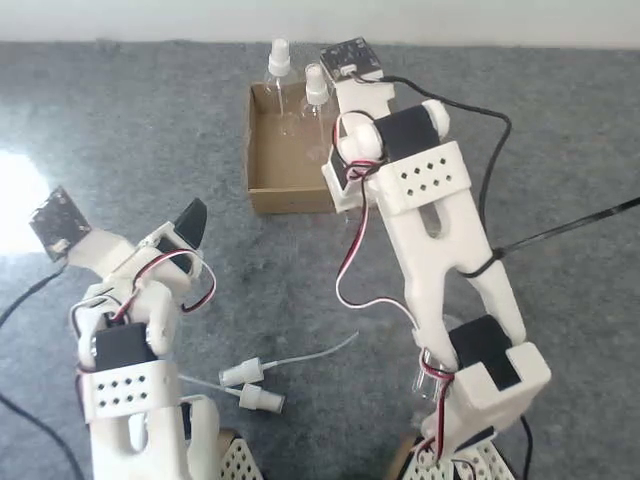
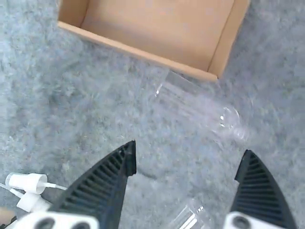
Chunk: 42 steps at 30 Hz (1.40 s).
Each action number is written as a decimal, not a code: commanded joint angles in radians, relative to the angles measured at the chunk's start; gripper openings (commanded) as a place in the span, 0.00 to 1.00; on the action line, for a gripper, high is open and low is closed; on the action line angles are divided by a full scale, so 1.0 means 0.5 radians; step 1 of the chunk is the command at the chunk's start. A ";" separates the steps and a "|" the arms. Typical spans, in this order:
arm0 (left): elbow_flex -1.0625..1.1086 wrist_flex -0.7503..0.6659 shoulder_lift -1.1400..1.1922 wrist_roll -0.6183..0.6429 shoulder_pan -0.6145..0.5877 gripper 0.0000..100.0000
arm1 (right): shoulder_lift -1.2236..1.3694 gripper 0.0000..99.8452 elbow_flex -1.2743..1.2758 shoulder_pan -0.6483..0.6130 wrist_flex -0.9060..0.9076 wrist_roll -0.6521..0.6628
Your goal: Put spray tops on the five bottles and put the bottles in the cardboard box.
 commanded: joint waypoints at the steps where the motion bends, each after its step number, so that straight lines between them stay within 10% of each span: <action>1: -0.014 -0.046 -0.028 -0.015 0.000 0.29 | -0.192 0.31 0.061 0.063 0.081 -0.031; 13: -0.014 -0.046 -0.028 -0.015 0.000 0.29 | 0.008 0.09 0.212 0.247 -0.305 -0.402; 42: -0.014 -0.046 -0.028 -0.015 0.000 0.29 | 0.717 0.10 0.206 0.238 -0.462 -0.776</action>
